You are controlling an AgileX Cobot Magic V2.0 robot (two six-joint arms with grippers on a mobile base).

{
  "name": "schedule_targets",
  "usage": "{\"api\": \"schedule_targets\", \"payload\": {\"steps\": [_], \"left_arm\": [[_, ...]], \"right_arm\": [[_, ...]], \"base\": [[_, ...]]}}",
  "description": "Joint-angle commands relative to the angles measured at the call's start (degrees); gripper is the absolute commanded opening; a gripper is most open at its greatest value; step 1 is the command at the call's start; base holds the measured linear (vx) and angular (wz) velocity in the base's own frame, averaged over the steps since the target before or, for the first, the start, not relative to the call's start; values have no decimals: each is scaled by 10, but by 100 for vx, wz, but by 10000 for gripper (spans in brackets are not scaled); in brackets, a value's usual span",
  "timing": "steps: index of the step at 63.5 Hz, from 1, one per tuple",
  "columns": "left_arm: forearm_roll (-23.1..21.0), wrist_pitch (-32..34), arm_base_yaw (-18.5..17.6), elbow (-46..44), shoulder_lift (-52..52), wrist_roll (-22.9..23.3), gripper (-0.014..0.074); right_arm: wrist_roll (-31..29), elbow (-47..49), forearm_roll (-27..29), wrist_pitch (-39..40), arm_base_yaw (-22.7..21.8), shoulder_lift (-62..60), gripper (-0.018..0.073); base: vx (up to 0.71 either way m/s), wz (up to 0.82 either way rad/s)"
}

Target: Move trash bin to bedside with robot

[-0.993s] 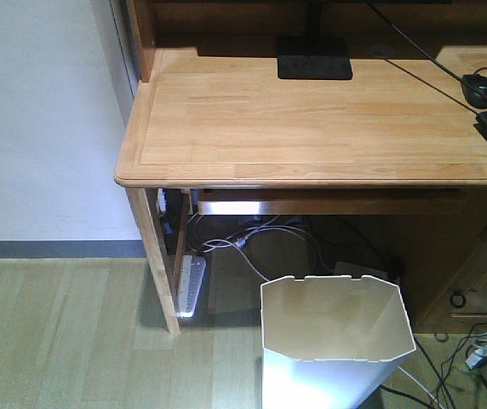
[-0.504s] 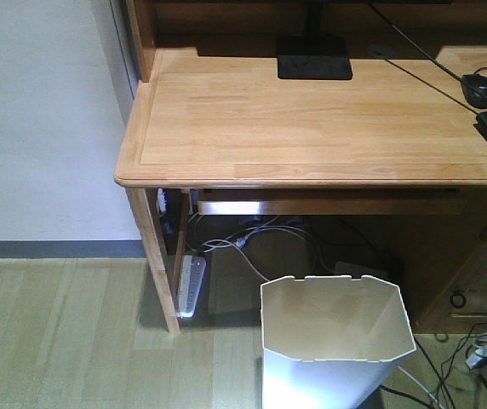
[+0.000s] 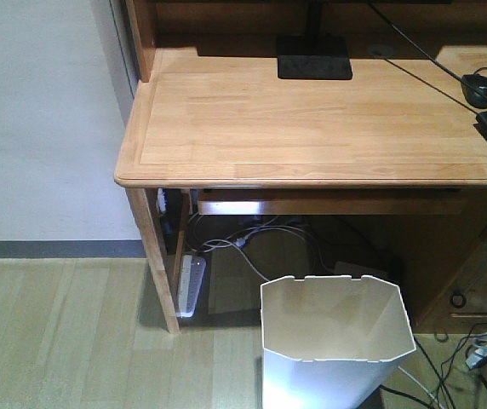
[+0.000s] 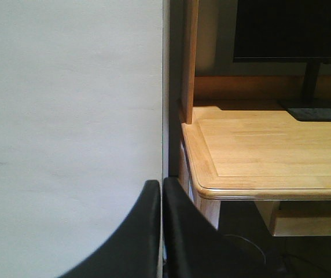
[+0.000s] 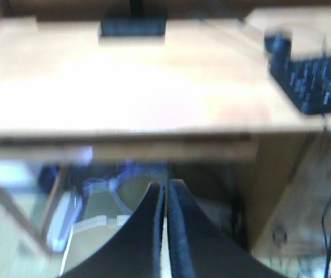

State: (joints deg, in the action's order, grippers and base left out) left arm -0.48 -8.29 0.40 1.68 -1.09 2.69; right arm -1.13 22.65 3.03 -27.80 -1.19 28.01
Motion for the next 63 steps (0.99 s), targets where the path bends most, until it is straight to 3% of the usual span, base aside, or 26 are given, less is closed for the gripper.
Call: {"api": "schedule_targets", "payload": {"steps": [1, 20, 29, 47, 54, 63], "left_arm": [[-5, 41, -2, 16, -5, 5, -6], [-5, 41, -2, 16, -5, 5, -6], [-5, 41, -2, 16, -5, 5, -6], [-5, 41, -2, 16, -5, 5, -6], [-5, 41, -2, 16, -5, 5, -6], [-5, 41, -2, 16, -5, 5, -6]], "right_arm": [[-2, 20, -1, 31, -1, 29, -11], [-3, 20, -14, 7, -1, 63, 34], [-3, 20, -18, -7, -1, 77, 153], [-3, 20, -18, -8, -1, 80, 514], [-3, 20, -16, -18, -1, 80, 587], [-2, 24, -15, -17, -1, 87, 595]], "base": [[0, 0], [0, 0], [0, 0], [0, 0], [0, 0], [0, 0]]}}
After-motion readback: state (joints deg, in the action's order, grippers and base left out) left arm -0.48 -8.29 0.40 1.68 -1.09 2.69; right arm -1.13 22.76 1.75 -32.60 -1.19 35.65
